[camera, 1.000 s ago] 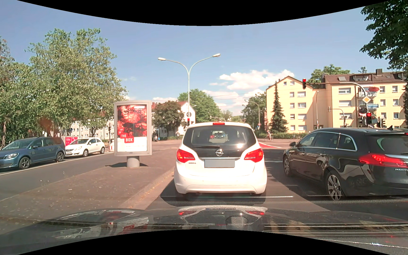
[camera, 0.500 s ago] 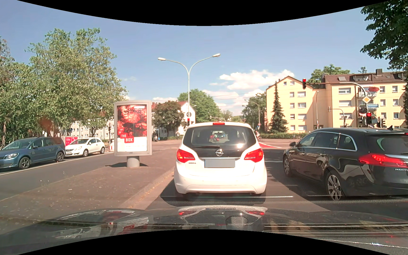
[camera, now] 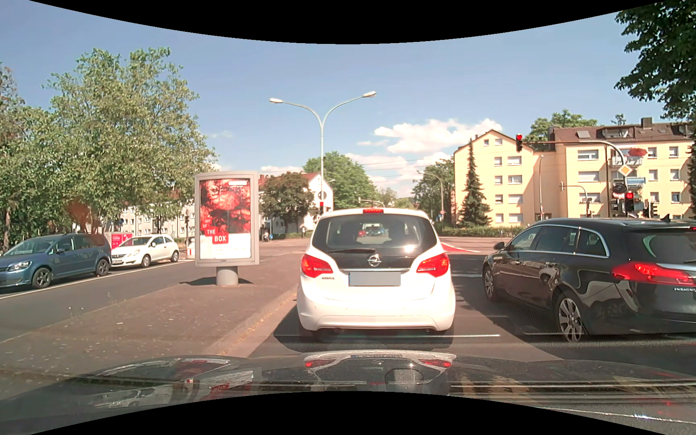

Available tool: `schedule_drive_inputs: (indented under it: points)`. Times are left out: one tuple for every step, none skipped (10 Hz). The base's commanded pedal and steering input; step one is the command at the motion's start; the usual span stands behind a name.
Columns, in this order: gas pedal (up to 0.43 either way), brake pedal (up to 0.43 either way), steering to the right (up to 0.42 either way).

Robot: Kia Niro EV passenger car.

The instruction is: Follow the waypoints while adhering to traffic rules and regulations

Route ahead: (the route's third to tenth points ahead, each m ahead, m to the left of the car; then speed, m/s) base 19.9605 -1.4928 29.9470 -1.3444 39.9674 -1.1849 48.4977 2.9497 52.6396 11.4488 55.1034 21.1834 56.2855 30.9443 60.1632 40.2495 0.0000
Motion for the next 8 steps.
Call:
schedule_drive_inputs:
  points:
    - [0.000, 0.250, 0.011]
    - [0.000, 0.256, 0.011]
    - [0.000, 0.250, 0.011]
    - [0.000, 0.250, 0.011]
    - [0.000, 0.250, 0.011]
    - [0.000, 0.250, 0.011]
    - [0.000, 0.250, 0.011]
    - [0.000, 0.250, 0.011]
